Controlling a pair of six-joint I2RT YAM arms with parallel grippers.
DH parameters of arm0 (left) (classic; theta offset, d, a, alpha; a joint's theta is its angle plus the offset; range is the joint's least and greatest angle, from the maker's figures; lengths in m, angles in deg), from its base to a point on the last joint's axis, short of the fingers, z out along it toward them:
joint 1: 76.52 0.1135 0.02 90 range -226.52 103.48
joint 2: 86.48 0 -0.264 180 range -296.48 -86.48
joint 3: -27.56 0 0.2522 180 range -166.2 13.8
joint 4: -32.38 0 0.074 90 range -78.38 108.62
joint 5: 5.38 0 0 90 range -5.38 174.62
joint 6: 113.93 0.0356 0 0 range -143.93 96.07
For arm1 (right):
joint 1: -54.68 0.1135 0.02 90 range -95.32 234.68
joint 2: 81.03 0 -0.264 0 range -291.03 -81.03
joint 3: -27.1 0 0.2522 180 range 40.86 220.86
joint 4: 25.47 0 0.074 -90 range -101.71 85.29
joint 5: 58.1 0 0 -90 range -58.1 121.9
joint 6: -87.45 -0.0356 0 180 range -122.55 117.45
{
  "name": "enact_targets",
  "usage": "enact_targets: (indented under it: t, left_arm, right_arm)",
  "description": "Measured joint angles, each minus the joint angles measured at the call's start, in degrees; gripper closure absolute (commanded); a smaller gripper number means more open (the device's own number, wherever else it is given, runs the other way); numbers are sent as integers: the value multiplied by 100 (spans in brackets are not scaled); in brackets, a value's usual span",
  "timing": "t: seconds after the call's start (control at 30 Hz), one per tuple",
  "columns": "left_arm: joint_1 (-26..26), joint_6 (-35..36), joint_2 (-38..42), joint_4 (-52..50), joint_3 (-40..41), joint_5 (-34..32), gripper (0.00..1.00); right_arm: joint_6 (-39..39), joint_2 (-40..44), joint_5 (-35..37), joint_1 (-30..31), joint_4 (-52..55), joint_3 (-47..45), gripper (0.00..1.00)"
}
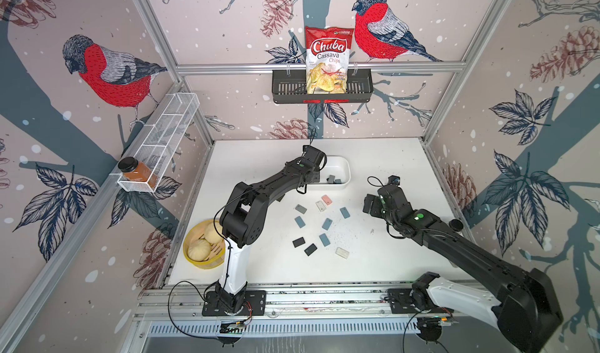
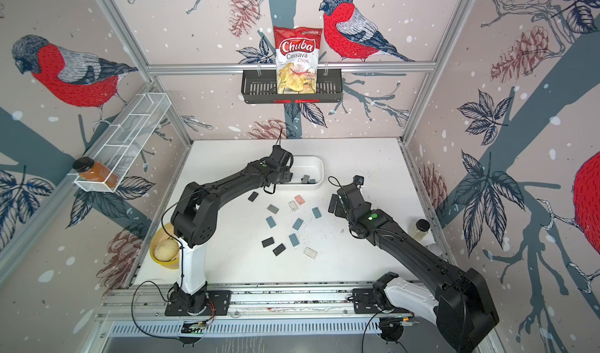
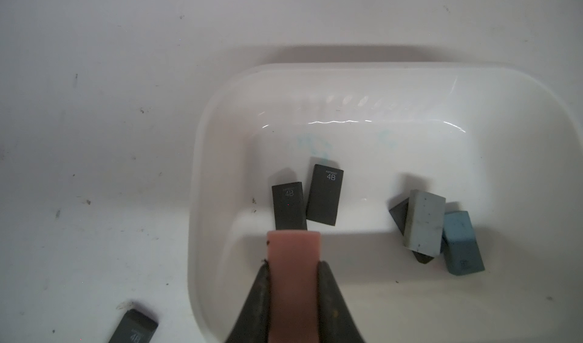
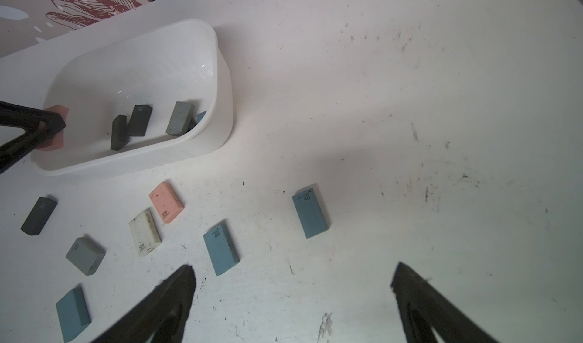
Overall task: Put the eraser in the storage box
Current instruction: Place the eraser in the storage box.
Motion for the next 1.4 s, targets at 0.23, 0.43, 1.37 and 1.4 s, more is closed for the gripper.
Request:
enact_targets:
  t: [0.23, 0.43, 1.37, 1.4]
  left_arm:
    - [4, -2, -389, -120, -262, -15, 100]
    - [4, -15, -564, -131, -361, -15, 100]
    - [4, -24, -640, -162, -444, 24, 73]
    - [4, -24, -636, -162, -444, 24, 72]
  right_arm:
    - [4, 7, 0, -2, 15, -13, 0]
    - [11, 9, 0, -7, 15, -22, 0]
    - [11, 15, 0, -13, 15, -55, 0]
    - [11, 15, 0, -13, 15, -55, 0]
